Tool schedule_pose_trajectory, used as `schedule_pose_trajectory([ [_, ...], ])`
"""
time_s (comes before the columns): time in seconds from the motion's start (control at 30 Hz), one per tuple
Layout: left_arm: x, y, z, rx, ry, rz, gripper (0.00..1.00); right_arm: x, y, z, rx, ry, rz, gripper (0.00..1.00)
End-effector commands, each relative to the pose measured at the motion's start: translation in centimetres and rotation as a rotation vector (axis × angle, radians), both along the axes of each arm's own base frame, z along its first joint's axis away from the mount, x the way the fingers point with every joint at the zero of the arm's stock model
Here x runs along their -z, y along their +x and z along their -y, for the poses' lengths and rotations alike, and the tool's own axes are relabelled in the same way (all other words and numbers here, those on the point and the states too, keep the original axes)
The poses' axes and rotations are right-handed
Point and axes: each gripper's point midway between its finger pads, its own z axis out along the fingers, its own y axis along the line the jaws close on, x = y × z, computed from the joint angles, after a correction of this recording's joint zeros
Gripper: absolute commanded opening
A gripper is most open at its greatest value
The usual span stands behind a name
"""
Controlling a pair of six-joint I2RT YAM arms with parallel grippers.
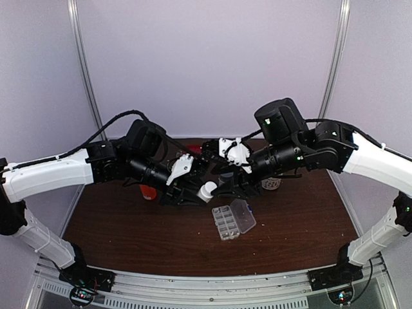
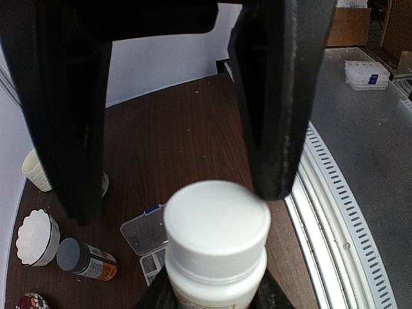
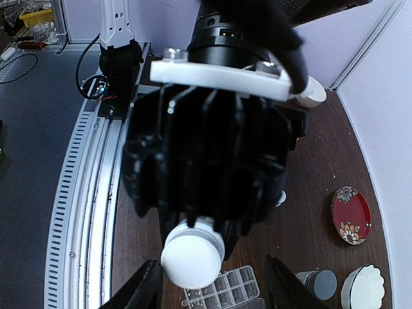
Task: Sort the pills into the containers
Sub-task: Pass from the left arm to the right
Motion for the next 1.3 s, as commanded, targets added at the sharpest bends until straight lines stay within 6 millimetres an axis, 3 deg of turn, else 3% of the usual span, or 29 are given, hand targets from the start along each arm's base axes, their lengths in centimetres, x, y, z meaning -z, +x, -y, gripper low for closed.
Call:
schedule_pose_trajectory([
  [0.0, -2.2, 0.4, 0.4, -0.007, -0.054, 0.021, 0.00, -0.5, -0.6, -1.1, -0.035, 0.031, -0.019, 0.54],
  [0.17, -2.6, 0.1, 0.2, -0.002, -0.067, 0.026, 0.00, -0.4, -0.9, -1.4, -0.050, 0.036, -0.025, 0.53],
  [0.3, -3.0, 0.0, 0.1, -0.003, -0.082, 0.030, 0.00, -0.6, -0.9, -1.6, -0.051, 0.050, -0.026, 0.44],
  [0.6, -3.4, -0.2, 0.0, -0.001, -0.104, 0.028, 0.00, -0.2, -0.8, -1.6, -0.049, 0.035, -0.027, 0.40],
  [0.87, -3.7, -0.2, 0.1, -0.008, -0.126, 0.015, 0.00, -0.8, -0.4, -1.6, -0.001, 0.086, -0.027, 0.19],
  [0.97, -3.5, 0.0, 0.2, -0.017, -0.124, 0.014, 0.00, -1.4, -0.6, -1.7, 0.006, 0.148, -0.039, 0.21],
  [1.13, -3.7, 0.9, 0.4, -0.066, -0.134, 0.024, 0.00, -2.3, 0.9, -1.6, 0.114, 0.226, -0.052, 0.10],
  [1.27, -4.2, 2.7, 0.2, -0.184, -0.170, 0.053, 0.00, -3.3, 1.4, -1.7, 0.184, 0.321, -0.108, 0.12],
])
